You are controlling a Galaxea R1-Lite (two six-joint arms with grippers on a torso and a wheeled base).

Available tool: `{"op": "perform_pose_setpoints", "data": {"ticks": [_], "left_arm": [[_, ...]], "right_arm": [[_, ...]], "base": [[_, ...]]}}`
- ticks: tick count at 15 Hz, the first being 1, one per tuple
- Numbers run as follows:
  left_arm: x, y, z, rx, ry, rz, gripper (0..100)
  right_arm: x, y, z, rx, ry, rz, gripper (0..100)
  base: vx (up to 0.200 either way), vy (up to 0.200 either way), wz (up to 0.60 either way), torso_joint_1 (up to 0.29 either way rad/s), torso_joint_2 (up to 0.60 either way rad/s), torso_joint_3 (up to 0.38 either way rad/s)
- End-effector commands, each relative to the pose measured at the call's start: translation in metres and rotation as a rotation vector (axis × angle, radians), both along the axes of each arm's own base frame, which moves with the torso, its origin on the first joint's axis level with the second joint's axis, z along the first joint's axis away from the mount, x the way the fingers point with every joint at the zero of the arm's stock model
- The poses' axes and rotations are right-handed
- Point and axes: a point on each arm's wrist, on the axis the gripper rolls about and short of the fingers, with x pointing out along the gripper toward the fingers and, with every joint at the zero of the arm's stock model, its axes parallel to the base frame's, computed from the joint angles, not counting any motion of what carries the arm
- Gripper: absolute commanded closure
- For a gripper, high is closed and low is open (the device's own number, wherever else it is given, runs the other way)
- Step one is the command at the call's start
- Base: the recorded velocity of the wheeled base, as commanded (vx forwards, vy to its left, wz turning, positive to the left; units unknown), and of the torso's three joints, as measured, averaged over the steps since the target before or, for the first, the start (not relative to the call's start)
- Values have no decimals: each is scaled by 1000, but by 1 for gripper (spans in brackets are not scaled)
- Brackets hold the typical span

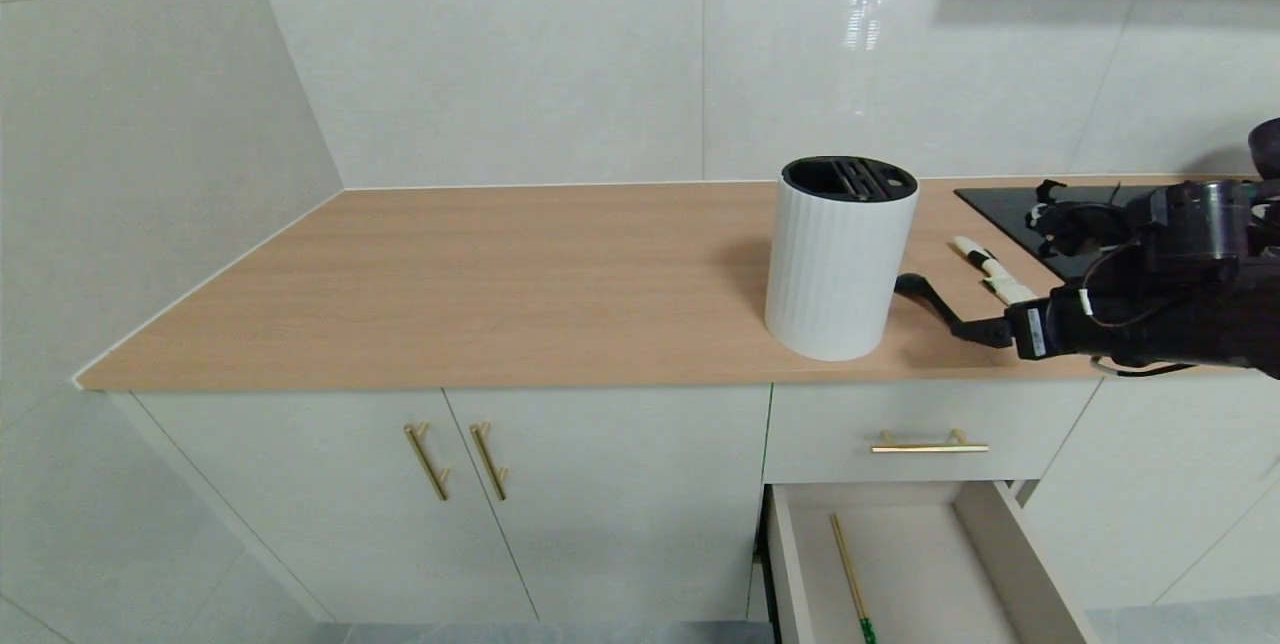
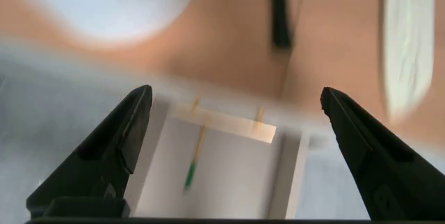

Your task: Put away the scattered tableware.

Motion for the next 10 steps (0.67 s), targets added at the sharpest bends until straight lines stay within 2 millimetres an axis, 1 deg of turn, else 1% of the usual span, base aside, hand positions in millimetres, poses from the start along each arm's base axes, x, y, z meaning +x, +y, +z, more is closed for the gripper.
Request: {"op": "perform_pose_setpoints", "data": {"ticks": [1,2,3,4,6,7,10], "left_arm": [[0,0,0,0,0,1,0],[0,0,0,0,0,1,0],[0,0,0,0,0,1,0],[0,0,0,0,0,1,0],[0,0,0,0,0,1,0],[0,0,0,0,0,1,0],[0,0,0,0,0,1,0]], "right_arm": [[39,-7,-37,-3,19,-6,0],[46,-7,-38,-12,-10,1,0],[49,-7,-38,-15,-18,3,0],[62,-7,-37,-12,-45,6,0],[77,-7,-41,4,-56,33,0],[81,-6,-46,14,-47,52,0],[84,-6,-53,23,-34,64,0]], "base": [[0,0,0,0,0,0],[0,0,0,0,0,0],[0,0,0,0,0,0],[0,0,0,0,0,0],[0,0,0,0,0,0],[0,0,0,0,0,0],[0,0,0,0,0,0]]}}
